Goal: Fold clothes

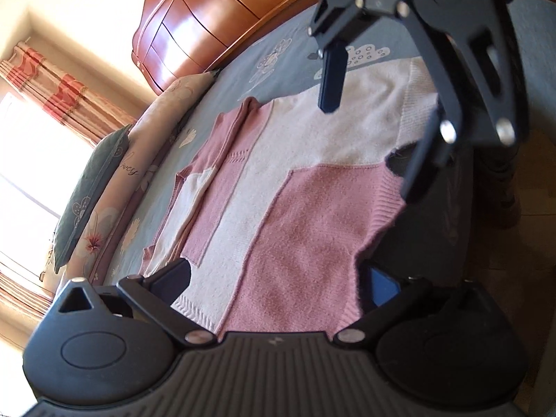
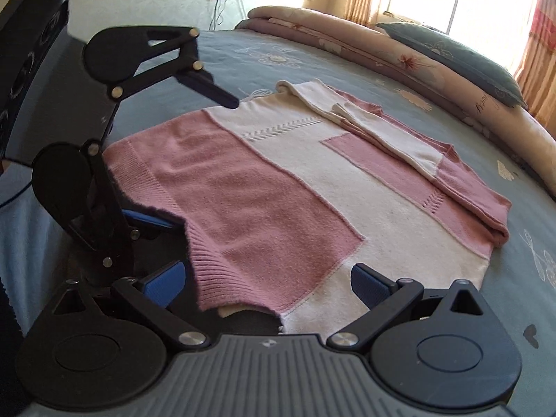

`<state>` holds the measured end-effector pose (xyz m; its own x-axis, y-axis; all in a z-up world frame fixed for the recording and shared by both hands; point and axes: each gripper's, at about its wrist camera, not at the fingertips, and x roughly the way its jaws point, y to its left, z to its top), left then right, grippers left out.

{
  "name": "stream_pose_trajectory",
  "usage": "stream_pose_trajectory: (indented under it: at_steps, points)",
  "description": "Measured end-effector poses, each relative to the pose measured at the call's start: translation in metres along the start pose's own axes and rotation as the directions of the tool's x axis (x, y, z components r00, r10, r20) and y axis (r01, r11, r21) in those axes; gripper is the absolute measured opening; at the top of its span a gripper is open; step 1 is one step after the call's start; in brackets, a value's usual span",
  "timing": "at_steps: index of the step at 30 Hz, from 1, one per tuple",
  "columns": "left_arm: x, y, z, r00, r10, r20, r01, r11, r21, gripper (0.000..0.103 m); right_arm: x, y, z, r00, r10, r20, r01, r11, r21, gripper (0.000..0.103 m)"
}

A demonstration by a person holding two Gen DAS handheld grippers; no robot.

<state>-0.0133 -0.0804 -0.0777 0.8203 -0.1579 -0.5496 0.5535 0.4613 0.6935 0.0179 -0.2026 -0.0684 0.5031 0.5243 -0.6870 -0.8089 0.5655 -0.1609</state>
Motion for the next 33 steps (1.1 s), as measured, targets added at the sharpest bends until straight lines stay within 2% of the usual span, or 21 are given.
stream_pose_trajectory:
  at_steps: [3,7,9,10,12,18,19,22,24,31,33]
  points:
    - [0.001,0.002,0.000,1.000,-0.006,-0.003,0.006,1.000,-0.013,0.102,0.011,0.013,0.005,0.999,0.024,-0.025,-0.025,0.997,-0.069,0.077]
    - [0.002,0.004,-0.001,1.000,-0.015,-0.007,0.014,0.999,-0.037,0.102,0.025,0.028,0.010,0.998,0.043,-0.046,-0.049,0.988,-0.147,0.061]
    - [0.001,0.005,-0.001,1.000,-0.020,-0.007,0.020,0.999,-0.050,0.102,0.034,0.036,0.011,0.997,0.032,-0.076,-0.046,0.980,-0.192,0.047]
    - [0.000,0.006,-0.002,1.000,-0.024,-0.006,0.024,0.998,-0.057,0.102,0.035,0.039,0.010,0.997,0.034,-0.073,-0.049,0.976,-0.211,0.044]
    - [-0.001,0.006,-0.003,0.999,-0.031,-0.005,0.031,0.997,-0.071,0.102,0.033,0.041,0.011,0.998,0.028,-0.062,-0.041,0.974,-0.224,0.006]
    - [-0.004,-0.002,-0.008,0.998,-0.058,-0.021,0.057,0.997,-0.045,0.102,0.025,0.039,0.016,0.999,0.006,-0.032,-0.013,0.975,-0.221,0.006]
    - [-0.004,-0.004,-0.009,0.998,-0.061,-0.025,0.060,0.997,-0.038,0.098,0.024,0.038,0.017,1.000,0.005,-0.030,-0.012,0.976,-0.219,0.006]
    - [-0.001,-0.007,-0.012,0.998,-0.014,-0.061,0.014,1.000,0.005,0.073,0.022,0.038,0.018,1.000,0.006,-0.026,-0.011,0.976,-0.217,0.006]
    - [0.003,-0.007,-0.015,0.996,0.029,-0.089,-0.027,0.999,0.028,0.070,0.021,0.038,0.018,1.000,0.004,-0.021,-0.008,0.977,-0.214,0.006]
    - [0.010,-0.010,-0.039,0.976,0.119,-0.181,-0.096,0.987,0.132,0.069,0.016,0.033,0.020,1.000,0.004,0.001,-0.004,0.984,-0.179,0.006]
    - [0.011,-0.006,-0.046,0.970,0.132,-0.204,-0.109,0.987,0.118,0.057,0.016,0.033,0.020,1.000,0.005,0.001,-0.005,0.985,-0.175,0.006]
